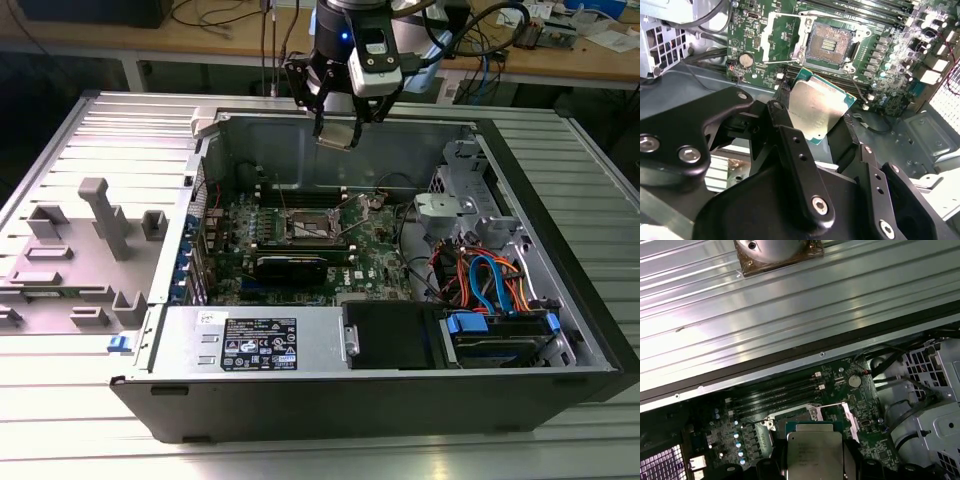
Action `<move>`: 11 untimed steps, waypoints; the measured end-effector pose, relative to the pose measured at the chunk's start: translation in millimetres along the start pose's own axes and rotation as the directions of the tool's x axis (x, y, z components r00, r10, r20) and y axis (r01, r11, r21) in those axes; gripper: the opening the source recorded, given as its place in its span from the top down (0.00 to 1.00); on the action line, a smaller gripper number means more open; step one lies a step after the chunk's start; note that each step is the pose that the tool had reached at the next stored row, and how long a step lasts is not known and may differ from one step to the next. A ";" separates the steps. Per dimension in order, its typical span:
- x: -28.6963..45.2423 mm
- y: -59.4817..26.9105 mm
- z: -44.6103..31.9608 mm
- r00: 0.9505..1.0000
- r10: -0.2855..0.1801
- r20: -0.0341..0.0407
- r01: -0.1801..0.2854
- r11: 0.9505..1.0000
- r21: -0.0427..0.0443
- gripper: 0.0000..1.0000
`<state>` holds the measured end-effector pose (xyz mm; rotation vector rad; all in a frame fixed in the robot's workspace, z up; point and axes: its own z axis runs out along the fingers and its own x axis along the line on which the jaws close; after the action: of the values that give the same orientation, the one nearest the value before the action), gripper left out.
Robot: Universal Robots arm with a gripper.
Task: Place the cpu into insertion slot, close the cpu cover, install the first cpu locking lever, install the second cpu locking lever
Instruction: 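Place the cpu into insertion slot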
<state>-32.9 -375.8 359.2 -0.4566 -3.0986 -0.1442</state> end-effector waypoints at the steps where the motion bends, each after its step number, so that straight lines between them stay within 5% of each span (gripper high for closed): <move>1: 0.0 0.0 0.1 1.000 0.009 0.001 -0.009 1.000 0.000 0.46; 11: -0.5 -1.9 0.8 1.000 0.028 0.003 -0.028 1.000 -0.001 0.46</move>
<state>-33.0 -377.7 358.3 -0.5009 -3.0930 -0.1443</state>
